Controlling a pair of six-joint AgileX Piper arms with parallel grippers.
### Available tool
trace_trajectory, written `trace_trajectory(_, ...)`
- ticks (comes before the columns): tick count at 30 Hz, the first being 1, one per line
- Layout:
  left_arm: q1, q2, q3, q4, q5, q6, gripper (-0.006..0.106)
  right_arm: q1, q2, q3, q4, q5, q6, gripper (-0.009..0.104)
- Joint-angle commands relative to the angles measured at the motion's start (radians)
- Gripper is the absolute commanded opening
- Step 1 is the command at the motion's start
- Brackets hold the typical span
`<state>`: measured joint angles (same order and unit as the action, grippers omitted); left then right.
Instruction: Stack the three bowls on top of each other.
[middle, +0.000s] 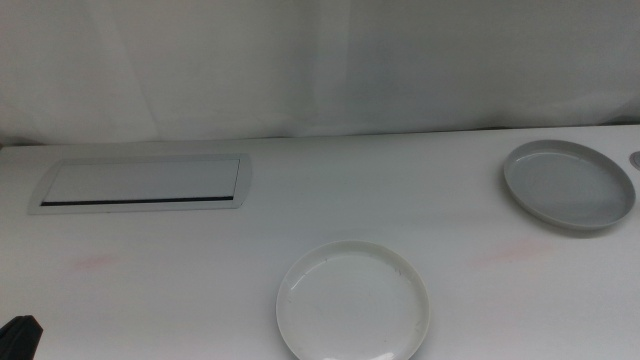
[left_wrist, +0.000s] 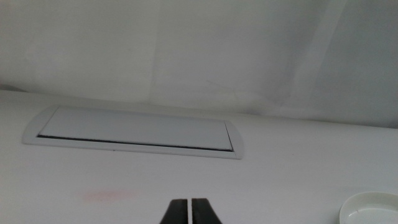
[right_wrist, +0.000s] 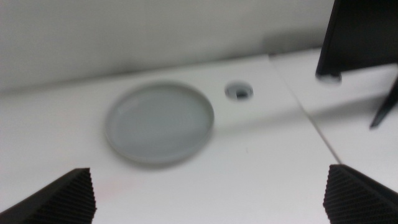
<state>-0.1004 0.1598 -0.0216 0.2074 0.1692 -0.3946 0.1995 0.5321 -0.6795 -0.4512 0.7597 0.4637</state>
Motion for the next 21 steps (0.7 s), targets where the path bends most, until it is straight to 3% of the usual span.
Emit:
trace_trajectory(1,0.004,-0.008,0.005,-0.003,-0.002,0.003,-0.003,0.002,0.104,-0.038,0.003,0.031,-0.006,0.102)
trace_trajectory(7,0.004,-0.008,0.005,-0.003,-0.002,0.003,-0.003,0.000,0.371,-0.197,0.102,0.087,-0.150,0.102)
trace_trajectory(12,0.004,-0.008,0.005,-0.003,-0.002,0.003,-0.003,-0.025,0.561,-0.352,0.130,0.153,-0.266,0.102)
trace_trajectory(21,0.004,-0.008,0.005,-0.003,-0.002,0.003,-0.003,-0.359,0.843,-0.578,0.451,0.199,-0.575,0.102)
